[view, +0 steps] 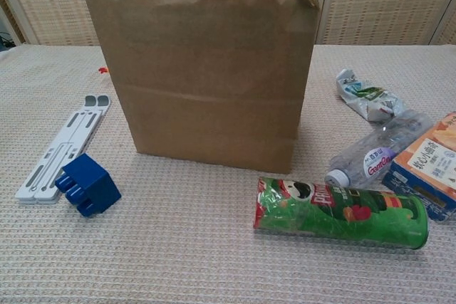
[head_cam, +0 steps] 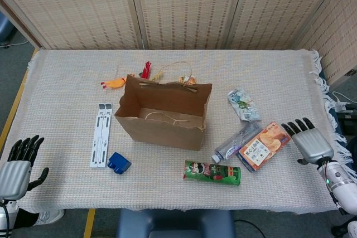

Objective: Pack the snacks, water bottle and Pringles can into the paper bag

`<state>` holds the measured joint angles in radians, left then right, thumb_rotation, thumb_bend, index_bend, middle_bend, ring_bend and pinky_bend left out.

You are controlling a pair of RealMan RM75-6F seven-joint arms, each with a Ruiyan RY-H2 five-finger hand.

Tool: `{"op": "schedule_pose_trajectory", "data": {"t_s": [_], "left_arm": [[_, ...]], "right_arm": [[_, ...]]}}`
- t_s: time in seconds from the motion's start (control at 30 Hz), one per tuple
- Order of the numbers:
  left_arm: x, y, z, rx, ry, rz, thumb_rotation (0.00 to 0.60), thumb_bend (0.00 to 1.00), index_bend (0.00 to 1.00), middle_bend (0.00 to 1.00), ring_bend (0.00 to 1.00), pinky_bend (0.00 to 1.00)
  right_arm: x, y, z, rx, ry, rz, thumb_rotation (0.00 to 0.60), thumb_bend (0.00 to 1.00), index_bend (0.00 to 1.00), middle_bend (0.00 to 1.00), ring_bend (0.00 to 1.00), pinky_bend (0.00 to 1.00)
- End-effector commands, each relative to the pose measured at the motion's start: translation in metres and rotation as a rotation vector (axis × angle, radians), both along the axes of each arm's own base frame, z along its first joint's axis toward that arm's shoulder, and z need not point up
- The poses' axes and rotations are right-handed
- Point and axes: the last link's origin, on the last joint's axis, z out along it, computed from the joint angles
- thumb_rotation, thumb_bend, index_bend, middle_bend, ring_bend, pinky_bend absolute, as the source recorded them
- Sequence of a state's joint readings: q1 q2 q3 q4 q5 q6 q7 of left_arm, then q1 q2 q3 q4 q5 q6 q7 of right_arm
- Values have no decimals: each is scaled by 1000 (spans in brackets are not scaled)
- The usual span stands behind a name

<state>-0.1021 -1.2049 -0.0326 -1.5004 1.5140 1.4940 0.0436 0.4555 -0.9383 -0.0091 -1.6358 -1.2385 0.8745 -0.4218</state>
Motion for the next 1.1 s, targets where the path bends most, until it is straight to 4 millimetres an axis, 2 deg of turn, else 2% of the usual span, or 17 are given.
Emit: {"op": "schedule_pose_trajectory", "data": {"t_s": [0.03, 0.23, 0.43, 0.6, 0.7, 1.1], "left_arm": [[0, 1, 0, 0, -1, 0, 600, 366, 0, 0, 0, 0], [1, 1, 1, 0, -1, -1, 600, 366, 0, 0, 0, 0], [2, 2, 1, 0, -1, -1, 600, 366, 0, 0, 0, 0], [3, 2, 2, 0, -1, -2, 600, 366, 0, 0, 0, 0], [3, 3, 2, 0, -3, -2, 600, 366, 0, 0, 0, 0], [5, 4, 4, -2, -7, -4, 600, 366, 0, 0, 0, 0]], "right_arm": [[-11, -5, -19, 52, 70, 0, 600, 0, 0, 58, 0, 0], [-11, -23, -38, 31, 71, -4, 600, 0, 0, 50, 0, 0], [-7, -41, -49, 10, 54, -10, 600, 0, 0, 40, 0, 0], [-6, -46, -53, 7, 49, -15, 600, 0, 0, 39, 0, 0], [-7, -50, -66, 35, 51, -36, 600, 0, 0, 39, 0, 0], [-9, -58, -95, 53, 60, -55, 600, 0, 0, 35, 0, 0]]}}
